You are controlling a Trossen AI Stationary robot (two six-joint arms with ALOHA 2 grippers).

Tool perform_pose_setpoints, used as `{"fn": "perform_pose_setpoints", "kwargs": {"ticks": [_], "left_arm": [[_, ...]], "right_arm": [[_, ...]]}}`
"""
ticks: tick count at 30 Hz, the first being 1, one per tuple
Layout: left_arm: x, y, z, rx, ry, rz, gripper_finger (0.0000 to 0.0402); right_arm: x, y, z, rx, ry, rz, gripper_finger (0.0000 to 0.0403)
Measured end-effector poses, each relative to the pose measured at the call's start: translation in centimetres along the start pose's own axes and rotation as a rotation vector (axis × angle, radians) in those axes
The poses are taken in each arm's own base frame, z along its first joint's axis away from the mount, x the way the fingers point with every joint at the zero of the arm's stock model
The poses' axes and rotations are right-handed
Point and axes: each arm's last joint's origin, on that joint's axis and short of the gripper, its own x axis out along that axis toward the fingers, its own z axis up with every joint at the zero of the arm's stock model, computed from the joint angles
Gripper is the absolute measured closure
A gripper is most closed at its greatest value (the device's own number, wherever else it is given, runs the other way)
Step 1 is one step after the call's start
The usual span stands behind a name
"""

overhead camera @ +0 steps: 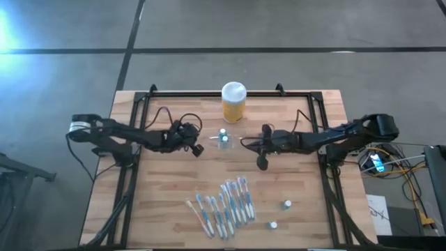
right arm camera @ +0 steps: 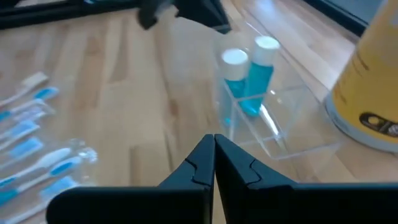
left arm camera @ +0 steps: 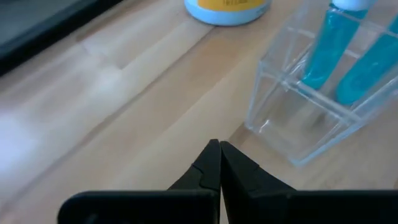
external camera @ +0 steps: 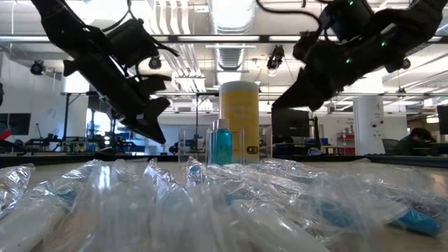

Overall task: Pick & Place toothbrushing station
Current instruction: Put the blue mouthwash bottle into the transparent organizer

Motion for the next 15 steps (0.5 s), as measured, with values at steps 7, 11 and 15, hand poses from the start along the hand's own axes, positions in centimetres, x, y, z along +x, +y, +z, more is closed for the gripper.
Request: {"fn": "perform_pose_setpoints", "kwargs": {"ticks": [7, 11, 15], "left_arm": [[-3.0, 0.6, 1.3, 0.202, -0.114, -0.054, 0.0399], [-5.5, 1.0, 2.1, 0.295, -0.216, -0.114, 0.0399], [-7.8, 1.5, 2.6, 0.361, -0.298, -0.274, 0.0399]], "right_arm": [[-3.9, 2.6, 1.7, -0.047, -0.07, 0.126, 0.0394], [-7.2, 4.0, 3.1, -0.031, -0.076, 0.205, 0.0394], [-10.4, 5.4, 4.1, -0.011, 0.014, 0.193, 0.0394]]}}
